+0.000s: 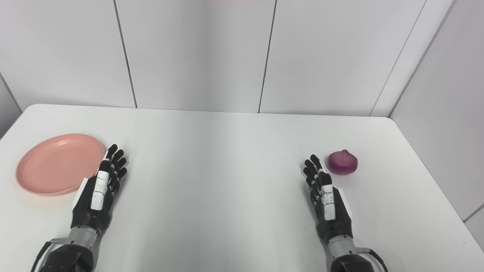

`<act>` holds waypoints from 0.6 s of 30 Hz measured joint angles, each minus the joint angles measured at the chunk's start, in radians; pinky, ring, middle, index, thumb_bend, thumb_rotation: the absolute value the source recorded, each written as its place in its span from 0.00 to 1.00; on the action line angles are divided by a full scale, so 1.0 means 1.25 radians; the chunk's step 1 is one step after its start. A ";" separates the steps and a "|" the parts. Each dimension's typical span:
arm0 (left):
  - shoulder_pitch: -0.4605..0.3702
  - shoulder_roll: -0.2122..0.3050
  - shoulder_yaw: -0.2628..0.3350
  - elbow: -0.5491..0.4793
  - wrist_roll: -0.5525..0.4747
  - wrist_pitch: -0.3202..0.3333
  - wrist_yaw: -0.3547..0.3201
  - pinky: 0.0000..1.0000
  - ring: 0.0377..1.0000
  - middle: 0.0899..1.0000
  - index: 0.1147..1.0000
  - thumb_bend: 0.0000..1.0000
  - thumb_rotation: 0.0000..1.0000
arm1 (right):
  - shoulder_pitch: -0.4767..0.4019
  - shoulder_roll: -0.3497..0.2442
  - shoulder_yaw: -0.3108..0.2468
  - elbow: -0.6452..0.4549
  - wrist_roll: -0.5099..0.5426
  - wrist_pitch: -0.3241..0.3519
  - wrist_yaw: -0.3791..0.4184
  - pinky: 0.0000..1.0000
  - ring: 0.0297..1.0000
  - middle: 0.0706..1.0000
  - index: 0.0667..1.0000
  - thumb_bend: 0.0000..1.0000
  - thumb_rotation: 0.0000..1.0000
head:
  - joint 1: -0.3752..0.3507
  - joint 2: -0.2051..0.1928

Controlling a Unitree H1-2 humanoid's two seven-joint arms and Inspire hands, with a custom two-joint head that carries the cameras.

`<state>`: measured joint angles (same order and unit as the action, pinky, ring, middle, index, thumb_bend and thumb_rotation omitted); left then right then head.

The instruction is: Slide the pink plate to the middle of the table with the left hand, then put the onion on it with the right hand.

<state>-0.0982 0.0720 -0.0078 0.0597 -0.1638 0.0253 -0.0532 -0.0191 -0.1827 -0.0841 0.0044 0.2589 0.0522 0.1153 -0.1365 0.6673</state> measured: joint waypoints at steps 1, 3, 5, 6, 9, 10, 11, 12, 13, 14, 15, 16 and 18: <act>0.000 -0.002 0.000 0.000 0.000 0.000 0.000 1.00 1.00 1.00 1.00 0.89 0.93 | 0.000 -0.001 0.000 0.000 0.000 0.000 0.000 1.00 0.97 0.96 0.99 1.00 0.98 | -0.002 0.000; 0.000 -0.006 0.000 -0.001 0.010 0.000 0.000 1.00 1.00 1.00 1.00 0.89 0.94 | 0.000 -0.002 0.002 0.000 0.000 0.000 0.000 1.00 0.97 0.95 0.99 1.00 0.98 | -0.002 0.000; 0.000 -0.007 0.000 -0.002 0.011 0.001 0.000 1.00 1.00 1.00 1.00 0.88 0.94 | 0.000 -0.002 0.003 0.000 0.000 0.000 0.001 1.00 0.97 0.95 0.99 1.00 0.98 | -0.005 0.001; 0.000 -0.007 0.000 -0.002 0.011 0.001 0.000 1.00 1.00 1.00 1.00 0.88 0.93 | 0.000 -0.002 0.003 0.000 -0.001 0.000 0.000 1.00 0.97 0.95 0.99 0.99 0.98 | -0.006 0.001; 0.000 -0.007 0.000 -0.002 0.011 0.001 0.000 1.00 1.00 1.00 1.00 0.88 0.93 | 0.000 -0.002 0.004 0.000 -0.002 0.000 0.000 1.00 0.98 0.95 0.99 0.98 0.99 | -0.007 0.000; 0.000 -0.007 0.000 -0.002 0.011 0.001 -0.001 1.00 1.00 1.00 1.00 0.88 0.93 | 0.000 -0.002 0.004 0.000 -0.002 0.000 0.000 1.00 0.98 0.95 0.99 0.97 0.99 | -0.007 0.000; 0.000 -0.007 0.000 -0.002 0.011 0.001 -0.001 1.00 1.00 1.00 1.00 0.88 0.93 | 0.000 -0.002 0.004 0.000 -0.002 0.000 0.000 1.00 0.98 0.95 0.99 0.97 0.99 | -0.007 0.001; 0.000 -0.007 0.000 -0.002 0.010 0.001 -0.001 1.00 1.00 1.00 1.00 0.88 0.93 | 0.000 -0.002 0.004 0.000 -0.002 0.000 0.000 1.00 0.98 0.96 0.99 0.97 0.99 | -0.010 0.001; 0.000 -0.007 0.000 -0.002 0.010 0.001 -0.002 1.00 1.00 1.00 1.00 0.88 0.93 | 0.000 -0.002 0.004 0.000 -0.002 0.000 0.000 1.00 0.98 0.96 0.99 0.97 0.99 | -0.010 0.001; 0.000 -0.007 0.000 -0.002 0.010 0.001 -0.002 1.00 1.00 1.00 1.00 0.88 0.93 | 0.000 -0.002 0.004 0.000 -0.002 0.000 0.000 1.00 0.98 0.96 0.99 0.97 0.99 | -0.010 0.001; 0.000 -0.007 0.000 -0.002 0.010 0.002 -0.003 1.00 1.00 1.00 1.00 0.88 0.92 | 0.000 -0.001 0.004 0.000 -0.003 0.000 0.000 1.00 0.98 0.96 0.99 0.96 0.99 | -0.010 0.001; 0.000 -0.007 0.000 -0.002 0.010 0.002 -0.004 1.00 1.00 1.00 1.00 0.88 0.92 | 0.000 -0.001 0.004 0.000 -0.004 0.000 0.000 1.00 0.98 0.96 0.99 0.96 0.99 | -0.010 0.001; 0.000 -0.007 0.001 -0.002 0.010 0.002 -0.005 1.00 1.00 1.00 1.00 0.89 0.92 | -0.001 -0.001 0.004 0.000 -0.003 0.000 0.000 1.00 0.98 0.96 0.99 0.94 0.99 | -0.010 0.001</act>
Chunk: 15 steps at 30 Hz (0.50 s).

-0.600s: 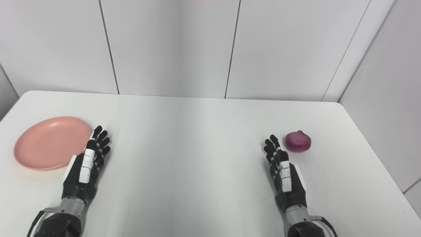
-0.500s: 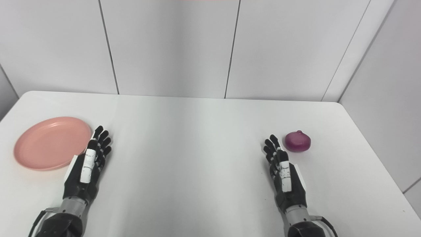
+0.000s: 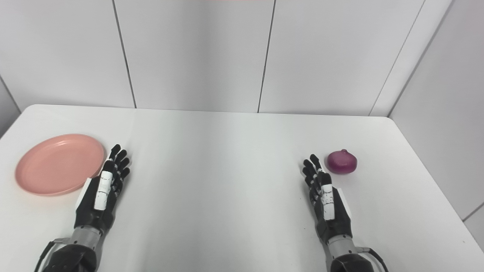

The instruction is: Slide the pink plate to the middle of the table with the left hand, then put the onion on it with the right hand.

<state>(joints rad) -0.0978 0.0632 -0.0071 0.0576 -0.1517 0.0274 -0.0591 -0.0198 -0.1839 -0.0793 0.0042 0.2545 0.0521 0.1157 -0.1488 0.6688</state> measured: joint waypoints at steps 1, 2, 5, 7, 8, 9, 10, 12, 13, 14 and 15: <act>0.000 0.000 0.000 0.000 0.000 0.000 0.000 1.00 1.00 1.00 1.00 0.89 0.92 | 0.000 0.000 0.000 0.000 0.000 0.000 0.000 1.00 0.98 0.96 0.99 0.94 0.99 | 0.000 0.000; 0.000 0.000 0.000 0.000 0.000 0.000 0.000 1.00 1.00 1.00 1.00 0.89 0.92 | 0.000 0.000 0.000 0.000 0.000 0.000 0.000 1.00 0.98 0.96 0.99 0.94 1.00 | 0.000 0.001; 0.000 0.000 0.000 0.000 0.000 0.000 0.000 1.00 1.00 1.00 1.00 0.89 0.92 | 0.000 0.000 0.000 0.000 0.000 0.000 0.000 1.00 0.98 0.96 1.00 0.95 1.00 | 0.001 0.000; 0.000 -0.001 0.000 0.000 0.000 0.000 0.000 1.00 1.00 1.00 1.00 0.88 0.92 | 0.000 0.000 0.000 0.000 0.000 0.000 0.000 1.00 0.98 0.96 1.00 0.96 0.99 | 0.001 0.000; 0.000 -0.001 0.000 0.000 0.000 0.000 0.000 1.00 1.00 1.00 1.00 0.88 0.92 | 0.000 0.000 0.000 0.000 -0.001 0.000 0.000 1.00 0.98 0.97 1.00 0.96 0.99 | 0.001 0.000; 0.000 -0.001 0.001 0.000 0.000 0.000 0.000 1.00 1.00 1.00 1.00 0.89 0.92 | 0.000 0.000 0.000 0.000 -0.001 0.000 0.000 1.00 0.98 0.97 1.00 0.97 0.99 | 0.001 0.000; 0.000 -0.002 0.001 0.000 0.000 0.000 0.000 1.00 1.00 1.00 1.00 0.89 0.92 | 0.000 0.000 0.000 0.000 -0.001 0.000 0.000 1.00 0.99 0.97 1.00 0.97 0.99 | 0.001 0.000; 0.000 -0.003 0.002 0.000 0.000 0.000 0.000 1.00 1.00 1.00 1.00 0.89 0.92 | 0.000 0.000 0.000 0.000 -0.001 0.000 0.000 1.00 0.99 0.97 1.00 0.97 0.98 | 0.001 0.000; 0.000 -0.003 0.002 0.000 0.000 0.000 0.000 1.00 1.00 1.00 1.00 0.89 0.92 | 0.000 0.000 0.000 0.000 -0.001 0.000 0.000 1.00 0.99 0.98 1.00 0.98 0.98 | 0.001 0.000; 0.000 -0.003 0.002 0.000 0.000 0.000 0.000 1.00 1.00 1.00 1.00 0.89 0.92 | 0.000 0.000 0.000 0.000 -0.001 0.000 0.000 1.00 0.99 0.98 1.00 0.98 0.98 | 0.001 0.000; 0.000 -0.003 0.002 0.000 0.000 0.000 0.000 1.00 1.00 1.00 1.00 0.89 0.92 | 0.000 0.000 0.000 0.000 -0.001 0.000 0.000 1.00 1.00 0.98 1.00 0.99 0.98 | 0.000 0.000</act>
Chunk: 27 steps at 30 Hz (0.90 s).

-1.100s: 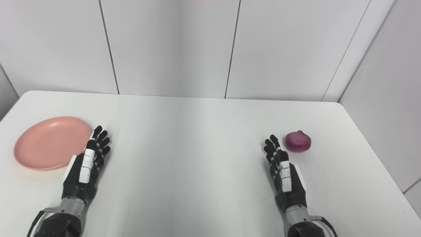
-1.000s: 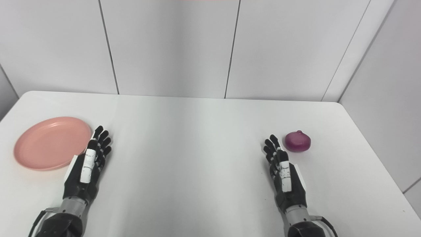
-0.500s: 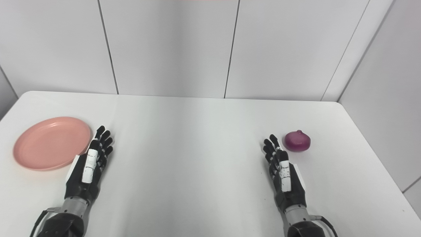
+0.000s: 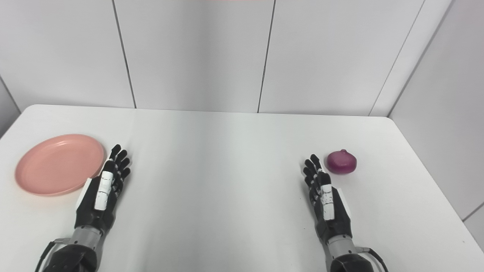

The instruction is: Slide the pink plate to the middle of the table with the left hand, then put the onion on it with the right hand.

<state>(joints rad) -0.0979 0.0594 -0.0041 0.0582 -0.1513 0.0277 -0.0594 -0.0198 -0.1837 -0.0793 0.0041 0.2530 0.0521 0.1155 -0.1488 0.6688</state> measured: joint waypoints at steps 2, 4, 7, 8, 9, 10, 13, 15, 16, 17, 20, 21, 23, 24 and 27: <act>0.000 0.000 0.000 0.000 0.000 0.000 0.000 1.00 1.00 1.00 1.00 0.88 0.92 | 0.000 0.000 0.000 0.000 0.000 0.000 0.000 1.00 1.00 0.99 1.00 0.99 0.98 | 0.000 0.001; 0.000 0.000 0.001 0.000 0.000 0.000 -0.001 1.00 1.00 1.00 1.00 0.88 0.92 | 0.000 0.000 0.000 0.000 0.000 0.000 0.000 1.00 1.00 0.99 1.00 0.99 0.98 | 0.000 0.001; 0.000 0.000 0.001 0.000 0.000 0.000 -0.001 1.00 1.00 1.00 1.00 0.88 0.92 | 0.000 0.000 0.000 0.000 0.000 0.000 0.000 1.00 1.00 1.00 1.00 1.00 0.97 | -0.001 0.001; 0.000 -0.001 0.001 0.000 0.000 0.000 -0.001 1.00 1.00 1.00 1.00 0.88 0.91 | 0.000 0.000 0.000 0.000 0.000 0.000 0.000 1.00 1.00 1.00 1.00 1.00 0.98 | -0.001 0.001; 0.000 -0.001 0.002 0.000 0.000 0.000 -0.002 1.00 1.00 1.00 1.00 0.88 0.91 | 0.000 0.000 0.001 0.000 0.000 -0.001 0.000 1.00 1.00 1.00 1.00 1.00 0.97 | -0.001 0.001; 0.000 -0.001 0.002 0.000 0.000 0.000 -0.002 1.00 1.00 1.00 1.00 0.88 0.91 | 0.000 0.000 0.001 0.000 0.000 -0.002 0.000 1.00 1.00 1.00 1.00 1.00 0.97 | 0.000 0.001; 0.000 -0.001 0.002 0.000 0.000 0.000 -0.002 1.00 1.00 1.00 1.00 0.89 0.91 | 0.000 0.000 0.001 0.000 -0.001 -0.002 0.000 1.00 1.00 1.00 1.00 1.00 0.97 | 0.004 0.001; 0.000 -0.002 0.002 0.000 0.000 0.000 -0.003 1.00 1.00 1.00 1.00 0.89 0.91 | 0.000 0.000 0.001 0.000 0.000 -0.002 0.000 1.00 1.00 1.00 1.00 1.00 0.97 | 0.005 0.001; 0.000 -0.002 0.001 0.000 0.000 0.000 -0.004 1.00 1.00 1.00 1.00 0.89 0.91 | 0.000 0.000 0.001 0.000 0.000 -0.002 0.000 1.00 1.00 1.00 1.00 1.00 0.97 | 0.013 -0.001; 0.000 -0.003 0.001 0.000 0.000 0.000 -0.004 1.00 1.00 1.00 1.00 0.89 0.91 | 0.000 -0.001 0.001 0.000 0.000 -0.002 0.001 1.00 1.00 1.00 1.00 1.00 0.97 | 0.013 -0.001; 0.000 -0.007 -0.001 0.000 0.001 0.000 -0.004 1.00 1.00 1.00 1.00 0.90 0.91 | 0.000 -0.004 0.001 0.002 0.001 -0.004 0.004 1.00 1.00 0.99 1.00 1.00 0.97 | 0.044 -0.012; 0.000 -0.010 -0.003 0.000 0.001 0.000 -0.003 1.00 1.00 1.00 1.00 0.91 0.91 | 0.000 -0.006 0.000 0.003 0.003 -0.006 0.007 1.00 1.00 0.99 1.00 1.00 0.97 | 0.044 -0.012; 0.001 -0.021 -0.007 0.000 0.006 0.000 0.000 1.00 1.00 1.00 1.00 0.91 0.91 | 0.000 -0.011 0.000 0.007 0.006 -0.009 0.016 1.00 1.00 1.00 1.00 1.00 0.97 | 0.116 -0.033; 0.001 -0.029 -0.010 -0.001 0.014 0.000 0.001 1.00 1.00 1.00 1.00 0.91 0.92 | 0.000 -0.015 -0.001 0.009 0.011 -0.011 0.023 1.00 1.00 1.00 1.00 1.00 0.98 | 0.134 -0.038; 0.004 -0.052 -0.026 0.000 0.035 -0.001 0.011 1.00 1.00 1.00 1.00 0.91 0.92 | 0.000 -0.025 -0.007 0.015 0.031 -0.013 0.043 1.00 1.00 1.00 1.00 0.93 1.00 | 0.178 -0.054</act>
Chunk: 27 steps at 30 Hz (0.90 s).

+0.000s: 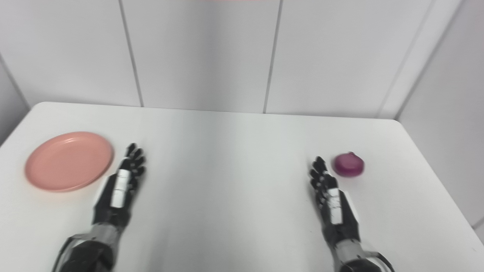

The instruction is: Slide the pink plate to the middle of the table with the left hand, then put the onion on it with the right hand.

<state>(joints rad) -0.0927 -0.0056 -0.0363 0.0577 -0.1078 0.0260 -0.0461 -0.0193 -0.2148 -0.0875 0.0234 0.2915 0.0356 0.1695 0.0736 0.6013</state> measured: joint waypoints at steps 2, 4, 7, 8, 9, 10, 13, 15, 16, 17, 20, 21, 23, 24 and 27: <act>0.001 -0.016 -0.006 0.001 0.011 -0.003 0.006 1.00 1.00 1.00 1.00 0.90 0.91 | 0.000 -0.007 -0.006 0.005 0.012 -0.001 0.018 1.00 1.00 1.00 1.00 0.88 1.00 | 0.024 -0.009; 0.002 -0.029 -0.010 0.004 0.019 -0.006 0.006 1.00 1.00 1.00 1.00 0.89 0.90 | -0.001 -0.013 -0.010 0.012 0.020 -0.003 0.034 1.00 1.00 1.00 1.00 0.85 1.00 | 0.044 -0.020; 0.001 -0.039 -0.015 0.009 0.033 -0.011 0.009 1.00 1.00 1.00 1.00 0.85 0.91 | -0.003 -0.025 -0.015 0.024 0.028 -0.015 0.055 1.00 1.00 1.00 1.00 0.83 1.00 | 0.071 -0.036; 0.001 -0.041 -0.016 0.011 0.039 -0.013 0.012 1.00 1.00 1.00 1.00 0.84 0.91 | -0.004 -0.027 -0.017 0.028 0.030 -0.018 0.063 1.00 1.00 1.00 1.00 0.82 1.00 | 0.074 -0.038; 0.000 -0.045 -0.017 0.014 0.041 -0.016 0.017 1.00 1.00 1.00 1.00 0.83 0.91 | -0.005 -0.030 -0.019 0.031 0.032 -0.021 0.069 1.00 1.00 1.00 1.00 0.82 1.00 | 0.082 -0.048; -0.001 -0.049 -0.017 0.019 0.045 -0.020 0.021 1.00 1.00 1.00 1.00 0.82 0.91 | -0.005 -0.032 -0.021 0.034 0.034 -0.023 0.076 1.00 1.00 1.00 1.00 0.82 1.00 | 0.088 -0.059; -0.005 -0.057 -0.019 0.029 0.054 -0.028 0.024 1.00 1.00 1.00 1.00 0.82 0.91 | -0.007 -0.036 -0.025 0.042 0.037 -0.026 0.086 1.00 1.00 1.00 1.00 0.83 1.00 | 0.103 -0.078; -0.008 -0.061 -0.020 0.036 0.056 -0.032 0.025 1.00 1.00 1.00 1.00 0.83 0.92 | -0.007 -0.036 -0.027 0.044 0.039 -0.026 0.091 1.00 1.00 1.00 1.00 0.84 1.00 | 0.104 -0.081; -0.011 -0.063 -0.021 0.041 0.057 -0.035 0.027 1.00 1.00 1.00 1.00 0.83 0.92 | -0.007 -0.036 -0.029 0.046 0.040 -0.026 0.094 1.00 1.00 1.00 1.00 0.85 1.00 | 0.114 -0.091; -0.014 -0.065 -0.022 0.046 0.058 -0.036 0.029 1.00 1.00 1.00 1.00 0.83 0.92 | -0.008 -0.037 -0.031 0.048 0.041 -0.026 0.099 1.00 1.00 1.00 1.00 0.84 1.00 | 0.125 -0.092; -0.022 -0.070 -0.024 0.060 0.067 -0.041 0.036 1.00 1.00 1.00 1.00 0.82 0.93 | -0.013 -0.038 -0.041 0.059 0.049 -0.026 0.108 1.00 1.00 1.00 1.00 0.83 1.00 | 0.137 -0.108; -0.024 -0.072 -0.026 0.064 0.072 -0.043 0.037 1.00 1.00 1.00 1.00 0.82 0.93 | -0.014 -0.038 -0.044 0.061 0.052 -0.026 0.108 1.00 1.00 1.00 1.00 0.83 1.00 | 0.146 -0.115; -0.029 -0.076 -0.028 0.073 0.076 -0.053 0.039 1.00 1.00 1.00 1.00 0.81 0.94 | -0.013 -0.042 -0.044 0.062 0.054 -0.026 0.112 1.00 1.00 1.00 1.00 0.84 1.00 | 0.152 -0.121; -0.033 -0.077 -0.030 0.078 0.080 -0.057 0.041 1.00 1.00 1.00 1.00 0.81 0.94 | -0.013 -0.043 -0.044 0.063 0.054 -0.026 0.115 1.00 1.00 1.00 1.00 0.85 1.00 | 0.152 -0.121; -0.038 -0.083 -0.033 0.087 0.091 -0.077 0.042 1.00 1.00 1.00 1.00 0.79 0.95 | -0.013 -0.046 -0.044 0.064 0.054 -0.026 0.117 1.00 1.00 1.00 1.00 0.87 1.00 | 0.164 -0.136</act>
<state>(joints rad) -0.1402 -0.1091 -0.0774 0.1668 0.0064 -0.0702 0.0070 -0.0353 -0.2723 -0.1428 0.1036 0.3586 0.0027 0.3162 0.2791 0.4311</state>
